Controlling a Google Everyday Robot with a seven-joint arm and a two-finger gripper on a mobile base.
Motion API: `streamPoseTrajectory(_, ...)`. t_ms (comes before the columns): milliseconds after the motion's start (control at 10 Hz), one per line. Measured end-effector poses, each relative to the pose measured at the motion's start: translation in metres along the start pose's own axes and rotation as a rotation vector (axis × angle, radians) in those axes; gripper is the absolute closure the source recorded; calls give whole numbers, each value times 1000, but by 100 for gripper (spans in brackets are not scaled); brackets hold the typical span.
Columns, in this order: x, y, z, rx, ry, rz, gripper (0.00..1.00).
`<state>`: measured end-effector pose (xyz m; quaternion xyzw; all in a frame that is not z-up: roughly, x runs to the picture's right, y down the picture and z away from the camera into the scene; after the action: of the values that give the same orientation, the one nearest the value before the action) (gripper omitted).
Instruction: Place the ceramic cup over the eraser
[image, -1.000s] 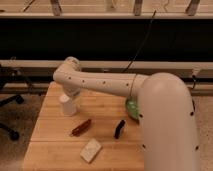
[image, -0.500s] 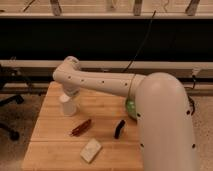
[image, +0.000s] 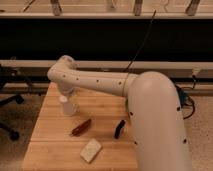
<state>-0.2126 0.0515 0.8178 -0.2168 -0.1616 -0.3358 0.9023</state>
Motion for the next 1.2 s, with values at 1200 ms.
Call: streamPoseTrajectory(1200, -7, -7, 46, -127, -89, -55, 20)
